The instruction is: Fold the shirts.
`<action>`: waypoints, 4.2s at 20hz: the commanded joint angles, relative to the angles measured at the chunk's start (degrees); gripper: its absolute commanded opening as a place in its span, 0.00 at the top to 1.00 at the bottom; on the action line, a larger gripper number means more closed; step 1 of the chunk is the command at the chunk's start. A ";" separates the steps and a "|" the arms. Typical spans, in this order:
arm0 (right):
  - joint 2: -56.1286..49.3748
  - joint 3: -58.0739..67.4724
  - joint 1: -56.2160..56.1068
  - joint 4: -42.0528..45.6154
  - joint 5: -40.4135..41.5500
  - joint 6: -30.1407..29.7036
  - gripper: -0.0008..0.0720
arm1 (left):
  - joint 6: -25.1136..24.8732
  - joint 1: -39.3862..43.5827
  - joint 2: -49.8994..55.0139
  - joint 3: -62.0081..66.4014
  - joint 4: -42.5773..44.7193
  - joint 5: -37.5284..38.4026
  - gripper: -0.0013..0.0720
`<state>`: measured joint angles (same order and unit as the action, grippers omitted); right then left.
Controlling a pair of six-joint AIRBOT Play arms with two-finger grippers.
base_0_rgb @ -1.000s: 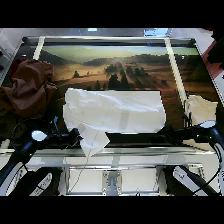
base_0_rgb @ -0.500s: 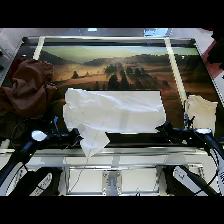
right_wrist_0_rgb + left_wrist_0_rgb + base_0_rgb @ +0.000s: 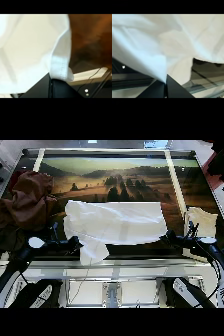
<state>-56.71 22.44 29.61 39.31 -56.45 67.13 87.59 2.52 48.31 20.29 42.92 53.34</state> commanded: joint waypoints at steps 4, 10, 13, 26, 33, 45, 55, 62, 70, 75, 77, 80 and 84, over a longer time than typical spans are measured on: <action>10.08 9.99 0.00 9.97 -14.03 4.79 0.95 | 0.50 -0.02 -4.92 13.77 7.19 13.38 0.96; 13.92 13.14 -0.07 10.88 -20.61 5.11 0.95 | 3.52 -0.02 -11.30 20.46 12.00 14.91 0.97; 14.56 15.63 -0.13 10.78 -19.82 5.14 0.95 | 4.96 -0.02 -11.15 23.23 15.65 12.59 0.97; -19.78 30.45 -23.98 13.90 9.44 9.44 0.95 | 0.81 0.11 29.77 41.99 22.71 -5.92 0.97; -26.64 31.01 -24.24 14.51 13.75 9.57 0.95 | -0.42 0.11 38.23 41.97 22.95 -7.85 0.97; -13.79 43.01 -17.29 32.46 0.22 8.52 0.38 | -2.45 0.07 33.90 61.42 12.26 -6.23 0.25; -30.29 39.58 0.63 4.39 -12.72 -4.74 0.24 | -35.50 8.85 33.66 63.45 -0.39 -14.40 0.24; -38.58 39.58 -0.44 4.39 -13.40 -7.19 0.20 | -30.95 15.21 35.65 63.43 9.86 -13.64 0.25; -41.99 39.60 -7.54 4.79 -12.90 -7.56 0.20 | -29.94 17.14 40.04 63.39 9.81 -8.22 0.27; -41.75 40.96 -8.76 -3.87 -18.71 -10.80 0.70 | -30.25 17.14 40.04 63.39 9.84 -8.02 0.64; -41.70 43.25 -8.76 -9.03 -24.41 -12.57 0.95 | -30.25 17.16 40.09 63.39 9.75 -8.02 0.96; -39.69 46.58 -8.79 -14.40 -28.24 -12.48 0.95 | -25.38 17.20 41.48 63.36 9.42 -6.93 0.97; -33.53 50.45 -9.81 -14.75 -28.41 -8.66 0.95 | -12.33 18.69 48.52 63.32 9.38 0.79 0.97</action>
<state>-93.73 70.17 20.47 26.96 -83.02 56.31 67.05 20.27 92.99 83.68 52.42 49.08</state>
